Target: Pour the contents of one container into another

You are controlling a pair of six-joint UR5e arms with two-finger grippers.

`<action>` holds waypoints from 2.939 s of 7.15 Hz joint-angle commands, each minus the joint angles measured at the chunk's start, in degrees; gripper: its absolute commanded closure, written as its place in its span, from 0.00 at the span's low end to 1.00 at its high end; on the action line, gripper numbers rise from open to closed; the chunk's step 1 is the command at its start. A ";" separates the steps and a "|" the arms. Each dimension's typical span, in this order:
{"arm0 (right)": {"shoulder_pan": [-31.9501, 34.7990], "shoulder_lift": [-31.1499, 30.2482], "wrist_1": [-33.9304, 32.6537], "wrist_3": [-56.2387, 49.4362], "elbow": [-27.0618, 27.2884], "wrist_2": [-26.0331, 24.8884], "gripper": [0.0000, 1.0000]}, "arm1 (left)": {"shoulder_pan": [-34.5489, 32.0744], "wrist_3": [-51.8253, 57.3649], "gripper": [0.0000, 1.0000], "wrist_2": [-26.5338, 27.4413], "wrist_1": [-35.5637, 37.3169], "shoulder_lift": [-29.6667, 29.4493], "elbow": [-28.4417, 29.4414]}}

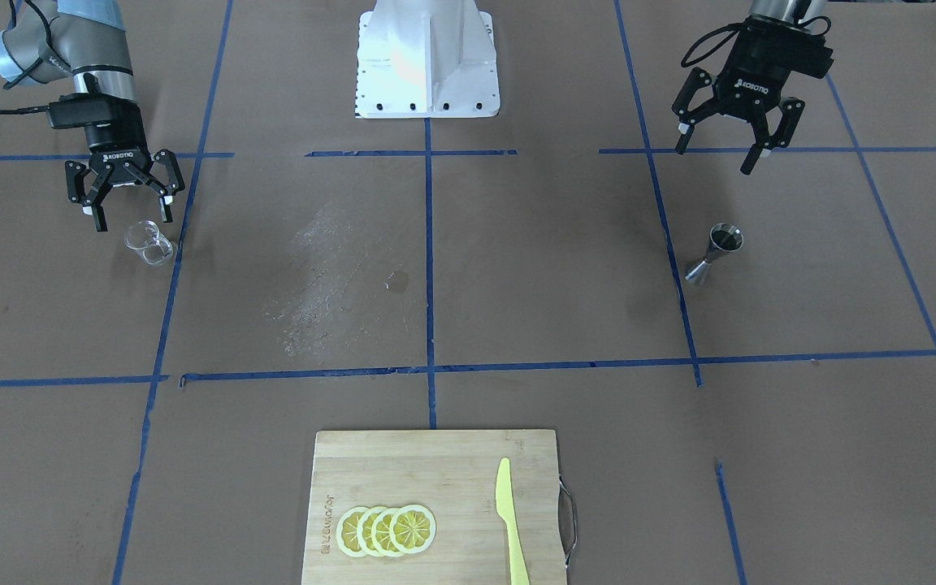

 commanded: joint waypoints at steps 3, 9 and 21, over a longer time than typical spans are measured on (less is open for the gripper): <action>0.35 -8.92 -6.32 0.16 11.98 16.87 0.00 | -2.53 3.01 0.00 -3.50 0.10 -0.20 -0.10; 23.25 -7.36 -27.72 -3.59 24.95 56.57 0.00 | -12.55 10.54 0.00 -16.87 11.14 -9.76 2.01; 73.71 12.42 -76.16 -70.64 14.62 88.95 0.00 | -50.25 57.48 0.00 -48.13 31.31 -23.76 30.53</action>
